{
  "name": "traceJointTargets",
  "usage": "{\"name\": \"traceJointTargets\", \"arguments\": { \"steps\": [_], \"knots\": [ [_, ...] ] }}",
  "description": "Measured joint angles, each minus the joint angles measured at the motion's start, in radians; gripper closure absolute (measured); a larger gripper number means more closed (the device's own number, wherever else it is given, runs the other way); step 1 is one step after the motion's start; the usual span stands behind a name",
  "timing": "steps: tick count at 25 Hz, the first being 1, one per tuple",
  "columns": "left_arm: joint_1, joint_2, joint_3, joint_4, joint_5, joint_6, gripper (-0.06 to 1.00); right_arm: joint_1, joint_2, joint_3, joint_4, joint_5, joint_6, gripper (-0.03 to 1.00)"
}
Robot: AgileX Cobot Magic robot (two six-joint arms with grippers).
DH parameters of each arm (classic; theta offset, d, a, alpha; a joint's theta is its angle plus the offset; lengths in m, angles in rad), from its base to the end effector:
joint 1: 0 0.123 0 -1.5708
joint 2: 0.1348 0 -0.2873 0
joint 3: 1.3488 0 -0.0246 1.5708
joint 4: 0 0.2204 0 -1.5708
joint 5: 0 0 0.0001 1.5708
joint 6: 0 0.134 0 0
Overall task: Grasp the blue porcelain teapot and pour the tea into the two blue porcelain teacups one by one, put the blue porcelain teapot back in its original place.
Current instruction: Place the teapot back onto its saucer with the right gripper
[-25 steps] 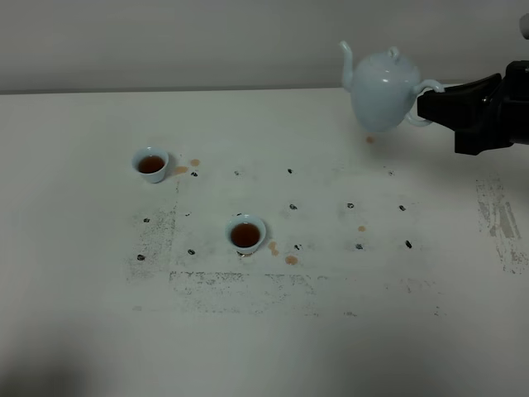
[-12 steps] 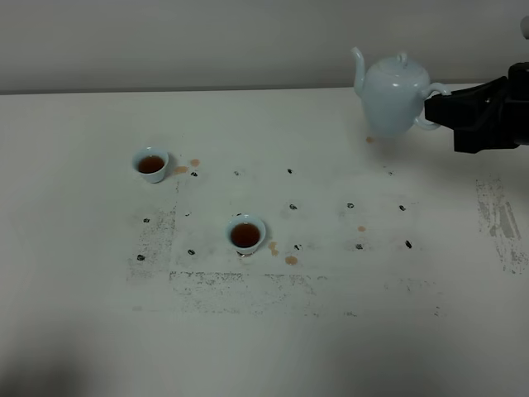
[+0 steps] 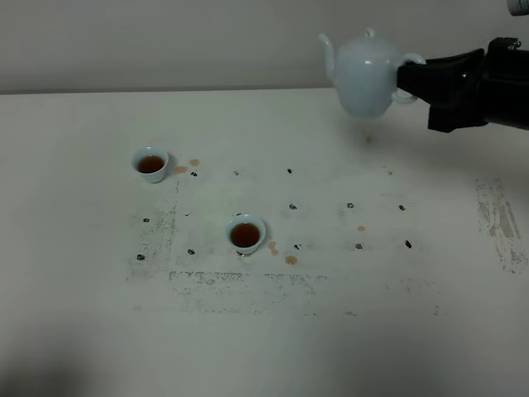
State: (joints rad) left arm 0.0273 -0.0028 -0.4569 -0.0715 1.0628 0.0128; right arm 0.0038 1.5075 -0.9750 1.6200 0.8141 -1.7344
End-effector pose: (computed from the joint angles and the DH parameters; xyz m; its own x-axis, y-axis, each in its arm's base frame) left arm 0.0072 -0.0082 0.2305 -0.4927 -0.0354 -0.8695 0.0162 0.9986 -0.0499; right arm 0.3147 0.0986 0.3016 -0.3197 -0.0644 -0.9453 -0.7058 0.6819 0.1923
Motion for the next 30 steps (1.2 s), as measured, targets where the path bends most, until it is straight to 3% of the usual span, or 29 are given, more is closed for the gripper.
{"name": "traceJointTargets", "arguments": {
  "steps": [4,8,15,22,26,30],
  "knots": [
    [0.0,0.0,0.0,0.0,0.0,0.0,0.22,0.04,0.054,-0.001,-0.017,-0.002,-0.018,0.93],
    [0.0,0.0,0.0,0.0,0.0,0.0,0.22,0.06,0.099,-0.001,-0.116,-0.01,0.049,0.93],
    [0.0,0.0,0.0,0.0,0.0,0.0,0.22,0.066,0.101,-0.124,-0.421,-0.042,0.425,0.93],
    [0.0,0.0,0.0,0.0,0.0,0.0,0.22,0.141,0.101,-0.165,-0.612,-0.192,0.653,0.93],
    [0.0,0.0,0.0,0.0,0.0,0.0,0.22,0.19,0.101,-0.165,-0.706,-0.325,0.752,0.93],
    [0.0,0.0,0.0,0.0,0.0,0.0,0.22,0.241,0.101,-0.165,-0.871,-0.46,0.946,0.93]
  ]
}}
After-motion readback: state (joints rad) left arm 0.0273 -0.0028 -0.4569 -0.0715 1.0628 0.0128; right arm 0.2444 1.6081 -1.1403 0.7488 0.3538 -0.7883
